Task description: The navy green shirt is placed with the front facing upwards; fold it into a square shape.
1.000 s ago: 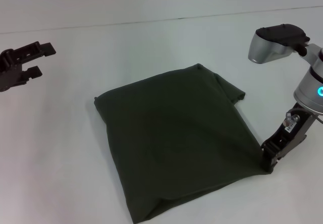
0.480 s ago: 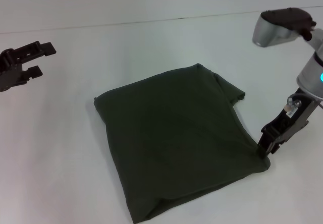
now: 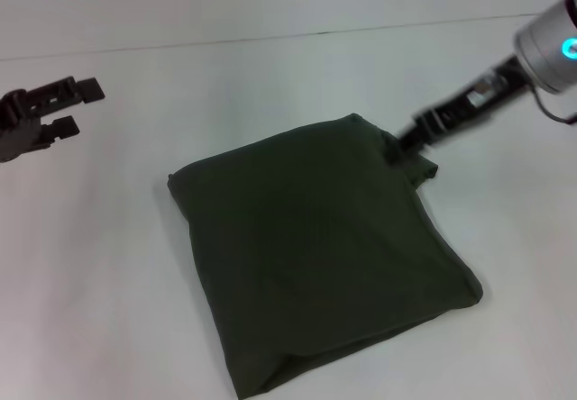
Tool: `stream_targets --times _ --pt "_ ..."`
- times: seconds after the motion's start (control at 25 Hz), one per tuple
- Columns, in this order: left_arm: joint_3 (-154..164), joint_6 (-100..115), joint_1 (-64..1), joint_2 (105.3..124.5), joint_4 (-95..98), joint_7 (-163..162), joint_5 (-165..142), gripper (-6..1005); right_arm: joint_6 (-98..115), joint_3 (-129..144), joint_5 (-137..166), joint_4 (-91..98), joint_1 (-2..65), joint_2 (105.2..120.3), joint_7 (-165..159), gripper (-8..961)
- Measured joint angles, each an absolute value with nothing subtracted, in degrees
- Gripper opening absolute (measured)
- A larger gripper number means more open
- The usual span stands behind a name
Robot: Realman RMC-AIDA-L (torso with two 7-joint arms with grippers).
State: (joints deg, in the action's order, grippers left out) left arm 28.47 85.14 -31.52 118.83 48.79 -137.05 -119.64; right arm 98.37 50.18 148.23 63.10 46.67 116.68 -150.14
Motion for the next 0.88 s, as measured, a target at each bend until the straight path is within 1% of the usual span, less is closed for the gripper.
stream_targets --times 0.16,0.24,0.4,0.48,0.56,0.64,0.72,0.8,0.88 --pt "24.7 90.3 -30.2 118.70 49.0 -125.0 -119.6 948 91.3 49.1 137.5 63.5 42.6 118.32 -141.4 371" --pt "22.5 93.8 -28.8 118.50 49.2 -118.6 -119.6 948 89.3 48.8 132.0 63.3 40.1 118.89 -135.5 371" --pt "20.8 103.6 -25.1 118.20 49.9 -107.1 -120.1 948 90.6 48.8 123.4 63.0 34.7 119.25 -123.2 372" --pt "20.2 106.5 -22.7 119.05 50.4 -102.0 -119.9 949 91.5 49.1 119.3 62.5 31.4 119.46 -116.1 372" --pt "19.9 107.8 -20.4 120.31 50.4 -98.2 -119.6 949 91.7 49.3 115.0 60.2 28.4 119.64 -109.4 372" --pt "19.9 107.7 -18.3 121.81 49.7 -95.9 -119.5 949 92.3 49.2 110.8 56.4 26.2 119.70 -103.7 371" --pt "20.2 107.4 -17.2 122.66 48.9 -94.4 -119.5 949 94.6 49.0 107.6 52.3 24.9 119.58 -98.4 371" --pt "21.2 107.8 -17.0 123.12 48.1 -92.8 -119.5 948 97.4 49.3 106.8 50.2 23.8 119.63 -93.2 497" --pt "22.8 108.2 -16.9 123.49 47.2 -90.7 -119.5 947 98.7 51.0 107.4 49.0 22.4 120.01 -87.5 578"
